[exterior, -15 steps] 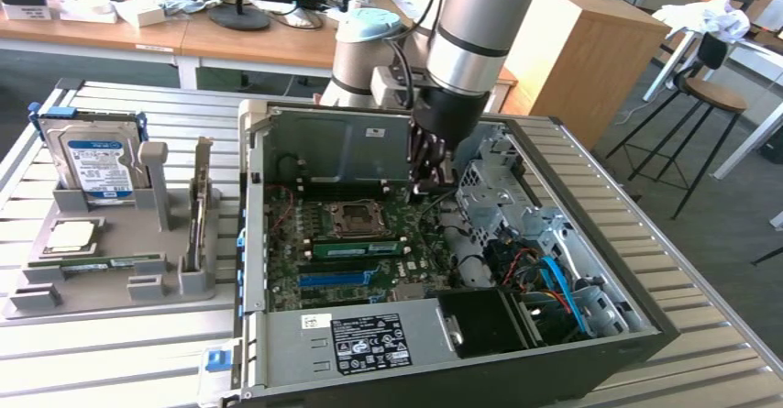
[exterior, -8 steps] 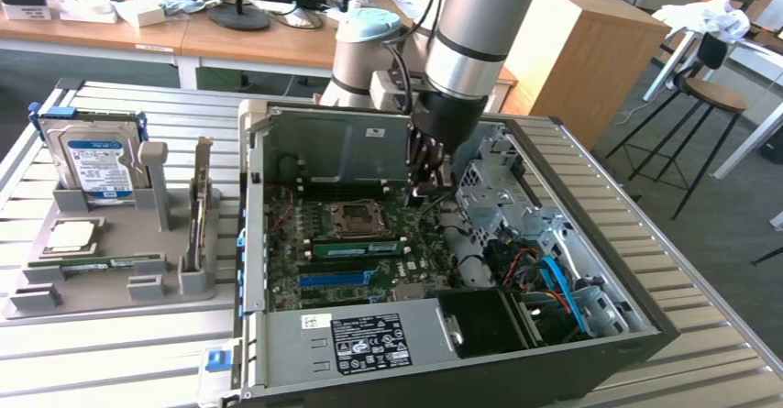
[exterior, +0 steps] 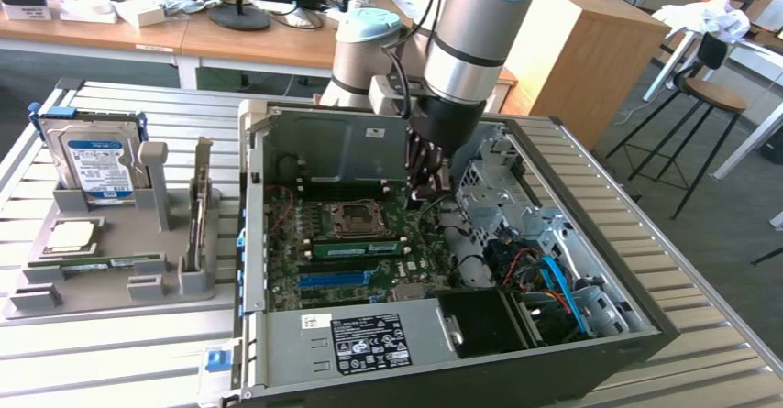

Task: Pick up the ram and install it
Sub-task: 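Press down the ram until it locks into place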

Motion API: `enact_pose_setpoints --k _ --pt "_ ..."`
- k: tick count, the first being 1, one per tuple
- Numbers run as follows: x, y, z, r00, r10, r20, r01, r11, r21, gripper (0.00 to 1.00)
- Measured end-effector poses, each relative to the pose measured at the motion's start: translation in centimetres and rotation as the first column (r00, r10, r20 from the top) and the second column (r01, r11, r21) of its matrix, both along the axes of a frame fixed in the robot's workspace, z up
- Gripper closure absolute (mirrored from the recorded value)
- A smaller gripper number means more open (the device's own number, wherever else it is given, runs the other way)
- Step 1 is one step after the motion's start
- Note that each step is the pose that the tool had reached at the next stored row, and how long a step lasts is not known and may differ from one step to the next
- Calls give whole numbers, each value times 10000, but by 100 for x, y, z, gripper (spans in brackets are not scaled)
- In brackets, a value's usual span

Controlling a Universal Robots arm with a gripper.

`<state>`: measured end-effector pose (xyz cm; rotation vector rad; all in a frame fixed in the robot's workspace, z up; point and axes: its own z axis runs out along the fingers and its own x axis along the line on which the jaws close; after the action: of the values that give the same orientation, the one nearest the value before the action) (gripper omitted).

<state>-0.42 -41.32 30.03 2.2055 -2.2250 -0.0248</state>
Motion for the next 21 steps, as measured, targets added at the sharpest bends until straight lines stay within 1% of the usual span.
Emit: enact_pose_setpoints --k 10,21 --pt "0 0 -72 10000 0 0 0 10000 0 90" --pt "0 0 -178 10000 0 0 0 10000 0 90"
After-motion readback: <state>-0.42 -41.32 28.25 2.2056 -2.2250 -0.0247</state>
